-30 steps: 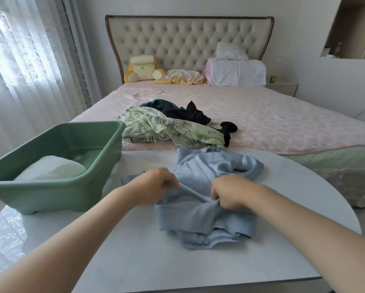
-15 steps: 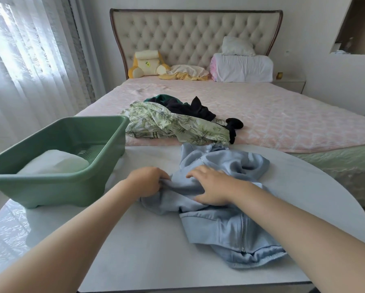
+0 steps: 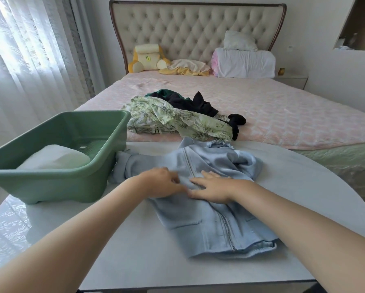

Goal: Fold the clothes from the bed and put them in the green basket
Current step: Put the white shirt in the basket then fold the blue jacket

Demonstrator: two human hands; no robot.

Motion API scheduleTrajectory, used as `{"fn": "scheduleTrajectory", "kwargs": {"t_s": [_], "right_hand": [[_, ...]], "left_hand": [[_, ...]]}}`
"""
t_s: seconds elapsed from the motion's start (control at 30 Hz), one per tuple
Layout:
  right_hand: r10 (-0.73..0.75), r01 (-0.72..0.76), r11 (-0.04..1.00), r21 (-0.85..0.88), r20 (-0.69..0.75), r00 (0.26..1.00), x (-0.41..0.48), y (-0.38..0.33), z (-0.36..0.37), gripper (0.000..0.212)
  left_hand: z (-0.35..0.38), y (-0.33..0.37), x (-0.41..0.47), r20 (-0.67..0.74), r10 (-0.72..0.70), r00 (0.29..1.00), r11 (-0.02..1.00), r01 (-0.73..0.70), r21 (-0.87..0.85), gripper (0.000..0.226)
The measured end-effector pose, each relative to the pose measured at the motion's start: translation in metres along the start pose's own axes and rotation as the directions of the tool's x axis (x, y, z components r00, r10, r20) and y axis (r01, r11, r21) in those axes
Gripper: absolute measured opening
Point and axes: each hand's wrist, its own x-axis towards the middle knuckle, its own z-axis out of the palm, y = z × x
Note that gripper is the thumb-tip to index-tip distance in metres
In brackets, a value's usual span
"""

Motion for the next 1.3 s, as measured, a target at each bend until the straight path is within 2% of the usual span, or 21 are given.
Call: {"fn": "scheduleTrajectory", "kwargs": {"t_s": [0.07, 0.1, 0.17, 0.3, 0.37, 0.43, 0.5, 0.57, 0.6, 0.67, 0.73, 0.77, 0.87, 0.97, 1.03, 1.1, 1.17, 1.23, 1.3], "right_hand": [[-0.021, 0.022, 0.997, 0.073, -0.022, 1.0, 0.0, 0.003, 0.0, 0.08], [-0.054, 0.058, 0.992, 0.114, -0.037, 0.998, -0.001, 0.004, -0.002, 0.078], [-0.103, 0.115, 0.977, 0.178, -0.078, 0.992, -0.005, 0.008, -0.006, 0.071], [-0.083, 0.111, 0.979, 0.172, -0.16, 0.984, -0.02, 0.024, -0.011, 0.066], [-0.118, 0.154, 0.977, 0.147, -0.226, 0.967, -0.026, 0.032, -0.013, 0.05], [-0.148, 0.188, 0.973, 0.135, -0.265, 0.953, -0.031, 0.036, -0.016, 0.028], [-0.166, 0.207, 0.962, 0.177, -0.219, 0.961, -0.04, 0.035, -0.016, 0.027], [-0.215, 0.234, 0.951, 0.203, -0.111, 0.97, -0.05, 0.029, -0.011, 0.034], [-0.235, 0.242, 0.954, 0.176, -0.06, 0.97, -0.053, 0.026, -0.006, 0.04], [-0.255, 0.255, 0.962, 0.096, -0.005, 0.967, -0.057, 0.022, 0.004, 0.052], [-0.247, 0.247, 0.968, 0.037, -0.005, 0.969, -0.058, 0.019, 0.008, 0.065], [-0.241, 0.241, 0.97, 0.014, -0.004, 0.97, -0.059, 0.019, 0.008, 0.071], [-0.243, 0.244, 0.967, -0.079, 0.028, 0.97, -0.061, 0.015, 0.006, 0.088], [-0.208, 0.219, 0.956, -0.195, 0.073, 0.975, -0.057, 0.017, 0.007, 0.111], [-0.174, 0.183, 0.961, -0.207, 0.064, 0.983, -0.051, 0.021, 0.01, 0.109], [-0.147, 0.14, 0.976, -0.164, -0.029, 0.989, -0.046, 0.022, 0.011, 0.089], [-0.108, 0.083, 0.979, -0.185, -0.13, 0.986, -0.04, 0.023, 0.009, 0.071], [-0.063, 0.011, 0.969, -0.246, -0.201, 0.978, -0.035, 0.024, 0.007, 0.064], [-0.059, -0.001, 0.976, -0.216, -0.27, 0.961, -0.033, 0.026, 0.003, 0.058]], "left_hand": [[0.007, 0.003, -0.006, 0.236, -0.017, 0.972, 0.997, -0.001, 0.074, 0.094], [0.009, 0.001, -0.009, 0.286, -0.033, 0.958, 0.991, -0.004, 0.131, 0.106], [0.011, -0.01, -0.01, 0.296, -0.095, 0.95, 0.984, 0.045, 0.171, 0.112], [0.004, -0.041, -0.002, 0.114, -0.229, 0.967, 0.961, 0.206, 0.186, 0.098], [0.001, -0.049, -0.001, 0.017, -0.228, 0.973, 0.954, 0.22, 0.202, 0.09], [-0.002, -0.042, -0.004, -0.141, -0.103, 0.985, 0.948, 0.14, 0.287, 0.072], [-0.007, -0.022, -0.01, -0.278, 0.106, 0.955, 0.96, -0.026, 0.279, 0.042], [-0.014, 0.0, -0.023, -0.263, 0.227, 0.938, 0.973, -0.206, 0.109, 0.013], [-0.016, 0.008, -0.029, -0.182, 0.246, 0.952, 0.969, -0.247, 0.017, 0.012], [-0.016, 0.018, -0.039, 0.074, 0.25, 0.965, 0.966, -0.244, -0.081, 0.021], [-0.014, 0.02, -0.046, 0.305, 0.181, 0.935, 0.983, -0.18, -0.032, 0.041], [-0.012, 0.02, -0.048, 0.369, 0.144, 0.918, 0.985, -0.171, 0.04, 0.053], [-0.009, 0.023, -0.05, 0.383, 0.083, 0.92, 0.958, -0.179, 0.223, 0.082], [-0.004, 0.023, -0.048, 0.343, 0.079, 0.936, 0.942, -0.182, 0.28, 0.106], [0.002, 0.02, -0.044, 0.308, 0.077, 0.948, 0.948, -0.165, 0.273, 0.115], [0.008, 0.016, -0.04, 0.209, 0.101, 0.973, 0.965, -0.147, 0.217, 0.105], [0.011, 0.01, -0.033, 0.019, 0.163, 0.986, 0.98, -0.164, 0.113, 0.066], [0.012, 0.003, -0.026, -0.139, 0.213, 0.967, 0.977, -0.212, 0.026, 0.025], [0.012, -0.002, -0.021, -0.222, 0.186, 0.957, 0.973, -0.211, -0.096, 0.014]]}}
